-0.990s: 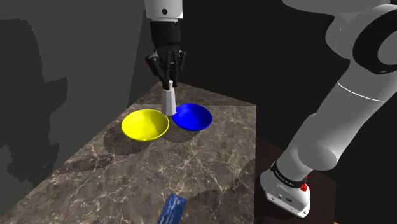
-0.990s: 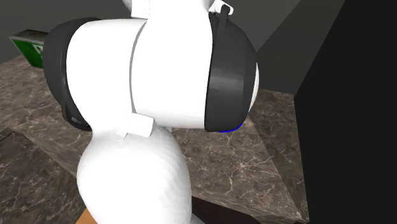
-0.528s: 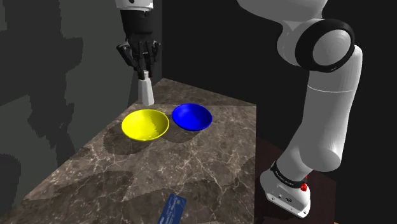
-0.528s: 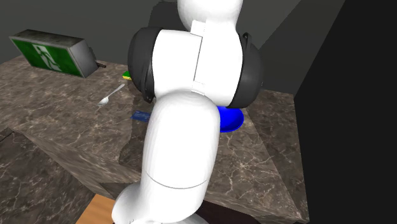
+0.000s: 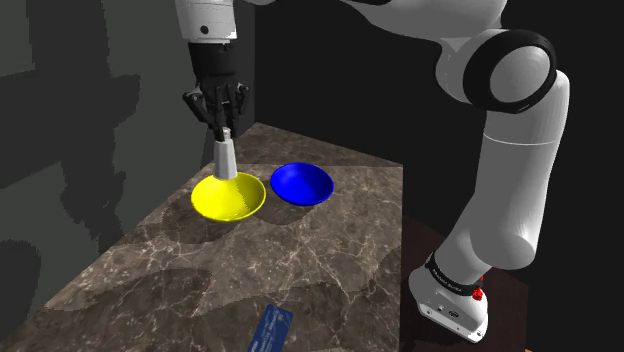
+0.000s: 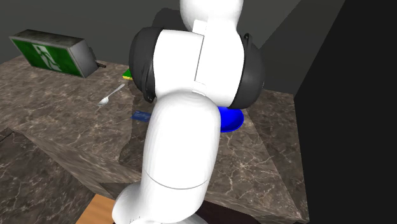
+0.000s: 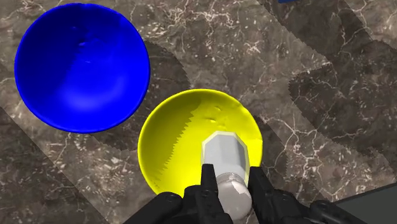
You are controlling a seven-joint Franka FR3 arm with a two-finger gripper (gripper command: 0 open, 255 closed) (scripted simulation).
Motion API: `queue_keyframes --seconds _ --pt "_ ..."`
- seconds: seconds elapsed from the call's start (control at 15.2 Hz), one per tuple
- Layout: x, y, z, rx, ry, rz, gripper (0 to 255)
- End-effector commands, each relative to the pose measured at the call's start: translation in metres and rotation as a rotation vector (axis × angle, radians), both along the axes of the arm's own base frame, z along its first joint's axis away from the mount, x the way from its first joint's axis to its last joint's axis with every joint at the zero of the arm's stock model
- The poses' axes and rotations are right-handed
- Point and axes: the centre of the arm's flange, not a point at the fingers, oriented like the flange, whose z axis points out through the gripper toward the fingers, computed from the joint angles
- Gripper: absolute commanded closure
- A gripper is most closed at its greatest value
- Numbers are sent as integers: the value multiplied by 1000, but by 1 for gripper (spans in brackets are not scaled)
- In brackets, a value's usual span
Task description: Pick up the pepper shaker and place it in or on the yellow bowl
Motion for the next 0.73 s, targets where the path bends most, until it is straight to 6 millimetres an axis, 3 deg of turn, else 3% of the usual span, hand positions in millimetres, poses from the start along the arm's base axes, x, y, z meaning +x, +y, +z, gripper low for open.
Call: queue_keyframes --seconds 0.0,0.66 --pt "-1 0 -11 0 -1 0 255" --pt "-1 0 -64 0 -1 0 255"
